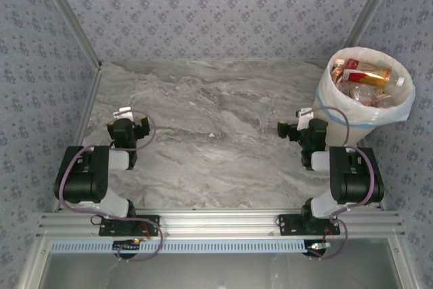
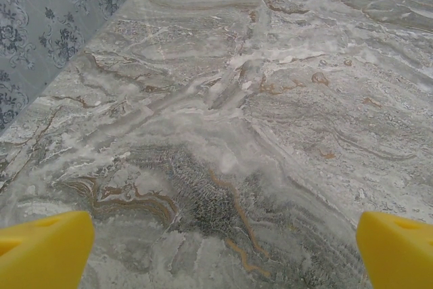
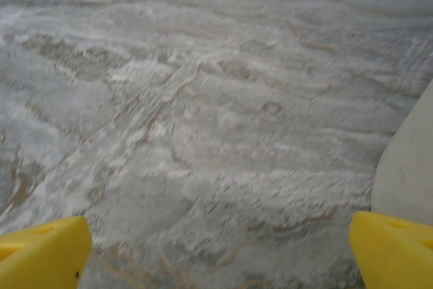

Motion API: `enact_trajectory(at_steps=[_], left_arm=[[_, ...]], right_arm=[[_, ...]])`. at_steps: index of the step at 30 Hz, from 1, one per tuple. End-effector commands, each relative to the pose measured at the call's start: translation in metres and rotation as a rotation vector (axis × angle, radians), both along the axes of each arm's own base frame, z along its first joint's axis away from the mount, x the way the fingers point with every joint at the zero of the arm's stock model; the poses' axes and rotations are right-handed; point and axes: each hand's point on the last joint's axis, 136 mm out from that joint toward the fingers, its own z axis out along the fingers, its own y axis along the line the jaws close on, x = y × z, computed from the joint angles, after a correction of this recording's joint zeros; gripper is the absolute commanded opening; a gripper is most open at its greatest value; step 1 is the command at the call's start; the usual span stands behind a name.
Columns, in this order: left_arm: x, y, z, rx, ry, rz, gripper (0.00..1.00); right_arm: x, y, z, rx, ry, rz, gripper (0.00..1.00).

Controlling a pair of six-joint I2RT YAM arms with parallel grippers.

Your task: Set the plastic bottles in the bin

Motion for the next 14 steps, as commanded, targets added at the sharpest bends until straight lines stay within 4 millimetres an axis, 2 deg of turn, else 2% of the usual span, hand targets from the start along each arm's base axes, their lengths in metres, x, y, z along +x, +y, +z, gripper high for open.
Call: enact_trajectory(at_steps=[1,14], left_arm=[[0.0052,0.0008,0.0138,0.013,-0.051,0.005,1.0],[0.005,0.0011,0.0134,0.013,-0.05,0.006,1.0]], right_arm=[[0.0068,-0.0153,0.0061,-0.001,-0.01,-0.08,1.0],[0.0065,-0.0155,0.0054,-0.001,-0.009,-0.081,1.0]])
